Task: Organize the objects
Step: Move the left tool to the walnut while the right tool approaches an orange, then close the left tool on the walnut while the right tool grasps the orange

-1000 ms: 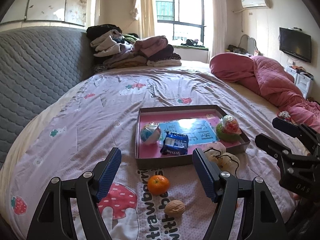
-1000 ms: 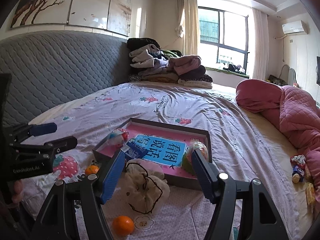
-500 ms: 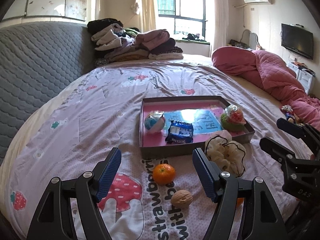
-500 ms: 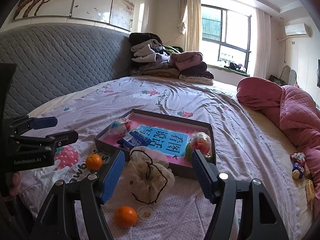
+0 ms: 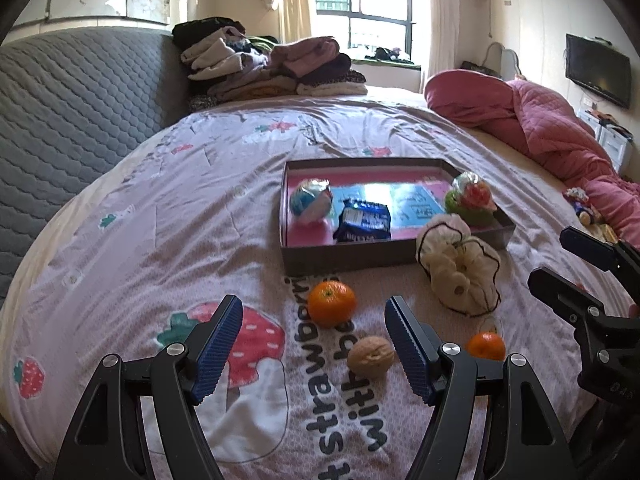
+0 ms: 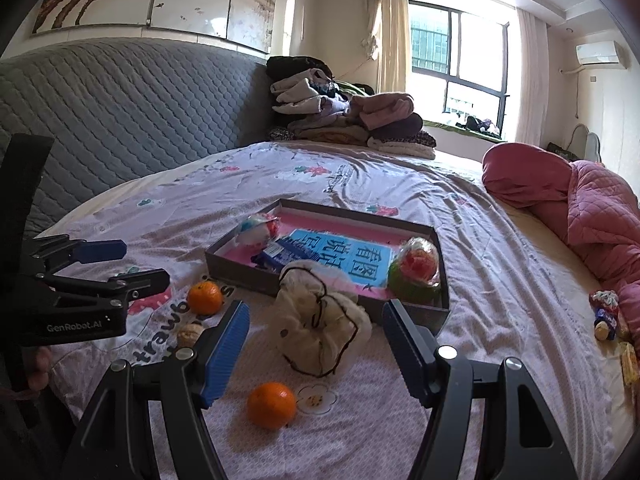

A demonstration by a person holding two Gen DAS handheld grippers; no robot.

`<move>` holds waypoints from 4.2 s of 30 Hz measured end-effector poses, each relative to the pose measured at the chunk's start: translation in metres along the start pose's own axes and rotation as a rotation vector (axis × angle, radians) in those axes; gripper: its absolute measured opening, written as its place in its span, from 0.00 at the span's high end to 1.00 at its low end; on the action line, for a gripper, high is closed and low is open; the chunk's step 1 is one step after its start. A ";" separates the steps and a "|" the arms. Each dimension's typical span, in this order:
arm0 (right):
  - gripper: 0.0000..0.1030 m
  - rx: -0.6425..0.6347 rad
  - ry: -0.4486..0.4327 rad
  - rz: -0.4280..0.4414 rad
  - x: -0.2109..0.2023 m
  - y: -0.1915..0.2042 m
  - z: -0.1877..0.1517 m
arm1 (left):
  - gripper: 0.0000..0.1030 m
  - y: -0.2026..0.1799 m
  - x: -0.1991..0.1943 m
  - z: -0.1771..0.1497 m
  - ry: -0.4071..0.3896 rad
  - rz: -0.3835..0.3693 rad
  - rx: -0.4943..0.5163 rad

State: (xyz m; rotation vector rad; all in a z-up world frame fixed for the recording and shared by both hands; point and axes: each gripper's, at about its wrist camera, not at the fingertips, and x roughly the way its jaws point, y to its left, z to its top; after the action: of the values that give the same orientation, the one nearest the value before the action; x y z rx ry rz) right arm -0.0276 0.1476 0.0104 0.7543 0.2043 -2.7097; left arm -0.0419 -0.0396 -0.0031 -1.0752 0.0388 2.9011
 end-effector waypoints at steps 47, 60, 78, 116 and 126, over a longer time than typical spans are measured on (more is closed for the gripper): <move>0.34 0.030 0.204 0.056 0.032 0.016 -0.051 | 0.27 -0.017 0.047 -0.037 0.165 -0.108 0.010; 0.34 0.039 0.219 0.057 0.042 0.011 -0.054 | 0.27 -0.026 0.061 -0.037 0.150 -0.100 0.032; 0.53 0.011 0.244 0.068 0.051 0.014 -0.060 | 0.27 -0.023 0.070 -0.038 0.154 -0.113 -0.011; 0.63 0.023 0.245 0.120 0.052 0.012 -0.060 | 0.65 -0.027 0.063 -0.040 0.124 -0.099 0.028; 0.63 0.047 0.225 0.130 0.047 0.008 -0.056 | 0.65 -0.027 0.055 -0.038 0.115 -0.099 0.018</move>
State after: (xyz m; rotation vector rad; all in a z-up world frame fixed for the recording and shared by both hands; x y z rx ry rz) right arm -0.0360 0.1400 -0.0618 1.0490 0.1383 -2.5127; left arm -0.0572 -0.0125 -0.0682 -1.2044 0.0148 2.7445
